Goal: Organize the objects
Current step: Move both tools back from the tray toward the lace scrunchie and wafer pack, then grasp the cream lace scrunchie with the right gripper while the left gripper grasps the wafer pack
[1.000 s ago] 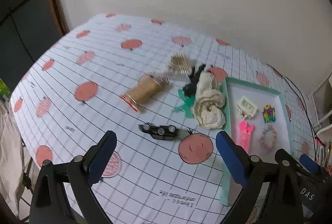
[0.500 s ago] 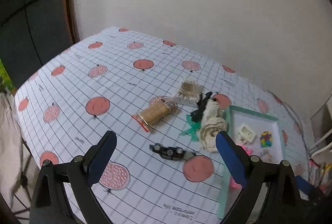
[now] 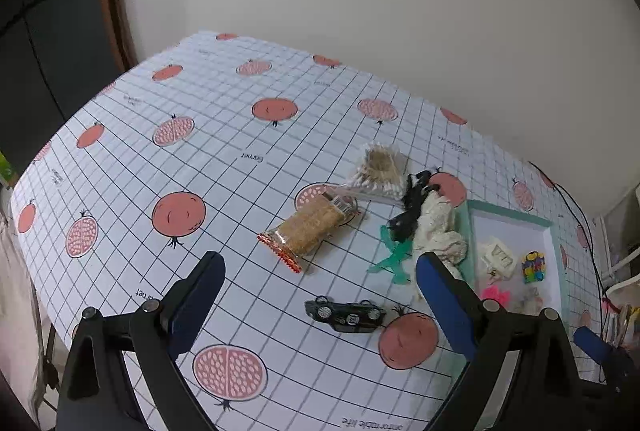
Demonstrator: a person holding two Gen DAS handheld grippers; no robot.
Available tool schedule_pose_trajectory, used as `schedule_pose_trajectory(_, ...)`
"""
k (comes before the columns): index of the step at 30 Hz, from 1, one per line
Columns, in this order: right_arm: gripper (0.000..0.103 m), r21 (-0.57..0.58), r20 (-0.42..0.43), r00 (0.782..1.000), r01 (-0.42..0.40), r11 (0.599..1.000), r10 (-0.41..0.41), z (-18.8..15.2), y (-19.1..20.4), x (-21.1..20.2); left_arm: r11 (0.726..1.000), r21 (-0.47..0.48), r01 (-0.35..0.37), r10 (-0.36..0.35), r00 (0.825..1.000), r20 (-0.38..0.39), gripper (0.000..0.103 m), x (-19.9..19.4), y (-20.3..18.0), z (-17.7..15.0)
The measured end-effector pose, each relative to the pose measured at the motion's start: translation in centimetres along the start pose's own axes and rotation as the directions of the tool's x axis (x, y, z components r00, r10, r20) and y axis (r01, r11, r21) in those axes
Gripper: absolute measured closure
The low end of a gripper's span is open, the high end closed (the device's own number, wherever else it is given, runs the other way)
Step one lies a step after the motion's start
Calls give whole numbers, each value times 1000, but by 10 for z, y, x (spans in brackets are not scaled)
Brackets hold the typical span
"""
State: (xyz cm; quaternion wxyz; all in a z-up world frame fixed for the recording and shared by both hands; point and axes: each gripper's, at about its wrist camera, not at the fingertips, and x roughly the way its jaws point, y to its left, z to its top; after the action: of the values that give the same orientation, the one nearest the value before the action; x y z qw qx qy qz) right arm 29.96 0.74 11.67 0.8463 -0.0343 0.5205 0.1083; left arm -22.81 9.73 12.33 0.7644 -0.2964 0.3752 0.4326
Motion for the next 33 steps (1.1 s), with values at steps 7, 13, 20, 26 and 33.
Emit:
schedule_pose_trajectory(7,0,-96,-9,1000,9,995,-10,13,37,9,998,-58,21,-24,999,-48,7,22,28,19)
schedule_pose_trajectory(13,0,-127,-21,1000,-5,992,3,23,60,17,984,-158,81,-94,993,-74,6,38,54,26)
schedule_pose_trajectory(20,6,-154,-28,999,-31,988,27,33,77,24,945,-294,143,-176,980,-90,6,55,79,25)
schedule_pose_trajectory(26,15,-177,-27,999,-49,983,45,38,89,35,901,-391,189,-235,969,-72,0,64,90,27)
schedule_pose_trajectory(33,23,-213,-29,998,-59,975,54,39,102,55,850,-520,83,-104,995,-11,0,67,98,32)
